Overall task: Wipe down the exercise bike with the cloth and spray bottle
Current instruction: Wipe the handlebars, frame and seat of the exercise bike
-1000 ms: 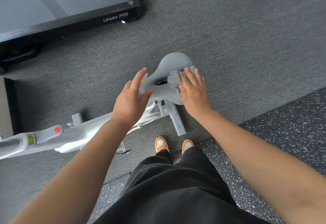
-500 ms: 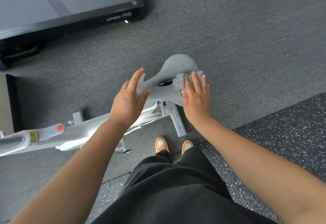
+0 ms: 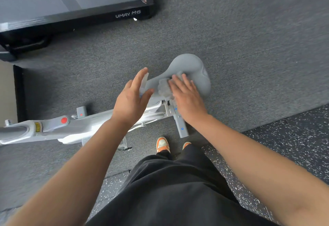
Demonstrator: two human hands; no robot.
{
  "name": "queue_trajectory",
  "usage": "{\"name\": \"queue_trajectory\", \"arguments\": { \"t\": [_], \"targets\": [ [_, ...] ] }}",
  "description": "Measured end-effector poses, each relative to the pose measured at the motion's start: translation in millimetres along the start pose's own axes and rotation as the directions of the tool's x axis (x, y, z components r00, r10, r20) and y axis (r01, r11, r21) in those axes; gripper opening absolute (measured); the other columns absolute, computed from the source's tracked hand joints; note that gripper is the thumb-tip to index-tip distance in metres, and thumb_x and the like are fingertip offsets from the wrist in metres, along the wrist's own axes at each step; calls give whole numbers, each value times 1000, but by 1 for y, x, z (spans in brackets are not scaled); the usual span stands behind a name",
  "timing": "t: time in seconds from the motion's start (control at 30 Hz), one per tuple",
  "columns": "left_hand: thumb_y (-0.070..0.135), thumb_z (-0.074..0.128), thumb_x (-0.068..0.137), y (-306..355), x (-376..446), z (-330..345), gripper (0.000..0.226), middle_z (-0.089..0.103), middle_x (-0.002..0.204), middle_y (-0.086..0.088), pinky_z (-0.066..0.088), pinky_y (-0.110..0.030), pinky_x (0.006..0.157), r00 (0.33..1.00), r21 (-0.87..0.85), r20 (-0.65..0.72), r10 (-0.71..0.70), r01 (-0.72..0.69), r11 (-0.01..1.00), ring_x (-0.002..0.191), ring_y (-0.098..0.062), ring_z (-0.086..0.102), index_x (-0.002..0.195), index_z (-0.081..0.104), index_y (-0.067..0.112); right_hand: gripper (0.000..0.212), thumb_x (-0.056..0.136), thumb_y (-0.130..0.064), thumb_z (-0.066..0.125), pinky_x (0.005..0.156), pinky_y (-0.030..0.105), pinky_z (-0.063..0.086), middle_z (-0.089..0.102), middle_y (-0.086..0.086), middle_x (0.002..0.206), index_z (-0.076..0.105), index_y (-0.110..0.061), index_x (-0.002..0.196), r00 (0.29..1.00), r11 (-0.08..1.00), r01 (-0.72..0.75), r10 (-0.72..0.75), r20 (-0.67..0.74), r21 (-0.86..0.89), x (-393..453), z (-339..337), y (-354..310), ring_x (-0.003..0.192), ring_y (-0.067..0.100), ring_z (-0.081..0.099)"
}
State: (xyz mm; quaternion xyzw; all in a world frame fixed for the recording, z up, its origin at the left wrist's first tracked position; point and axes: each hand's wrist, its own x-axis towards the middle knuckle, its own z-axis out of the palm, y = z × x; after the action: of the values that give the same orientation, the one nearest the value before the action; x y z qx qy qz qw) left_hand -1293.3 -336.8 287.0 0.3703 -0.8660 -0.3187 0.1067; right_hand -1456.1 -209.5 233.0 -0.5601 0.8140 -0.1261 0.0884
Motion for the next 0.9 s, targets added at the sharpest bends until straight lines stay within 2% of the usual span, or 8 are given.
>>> {"name": "queue_trajectory", "arguments": {
  "t": [0.1,0.3,0.47,0.63,0.77,0.9],
  "targets": [
    [46,50,96,4,-4,-1,57,53,132,-5,40,-31,84,1000,0,-8,-11,11,1000,109,-24,53,147,24,41,57,91,0,51,119,51,18,30,10,156,34,-9,145,994,992,-102,105,-29,69,-7,-13,22,147,33,14],
    [44,52,95,22,-12,11,58,55,126,-5,42,-32,80,998,-5,-29,-52,52,999,101,-23,56,146,25,40,48,95,6,40,117,39,25,37,12,152,39,-6,142,985,953,-143,163,-54,267,-15,-33,38,146,27,22],
    [42,53,95,43,-20,22,59,54,131,-2,39,-29,81,994,-26,-69,-85,83,996,101,-18,55,147,25,39,47,98,2,38,114,35,24,35,8,153,38,-9,143,996,957,-87,91,-3,277,-17,-47,41,146,23,20],
    [41,53,95,57,-35,30,59,50,138,-1,38,-27,84,979,-40,-139,-149,145,989,116,-18,50,147,25,38,47,97,3,36,117,34,23,35,8,153,40,-10,142,999,953,-17,4,42,304,-18,-56,48,146,21,21],
    [41,55,94,62,-53,31,61,55,129,-5,45,-35,81,953,-49,-209,-220,215,975,109,-24,52,147,26,36,47,94,7,37,116,30,24,41,9,149,48,-8,137,997,934,63,-76,22,353,-17,-62,47,142,22,31],
    [40,56,94,66,-79,30,60,57,125,-8,48,-38,81,911,-66,-281,-303,296,953,102,-28,57,147,28,35,45,90,10,41,113,35,33,52,14,138,55,-5,130,990,912,136,-134,-33,386,-11,-61,37,131,26,46]
  ]
}}
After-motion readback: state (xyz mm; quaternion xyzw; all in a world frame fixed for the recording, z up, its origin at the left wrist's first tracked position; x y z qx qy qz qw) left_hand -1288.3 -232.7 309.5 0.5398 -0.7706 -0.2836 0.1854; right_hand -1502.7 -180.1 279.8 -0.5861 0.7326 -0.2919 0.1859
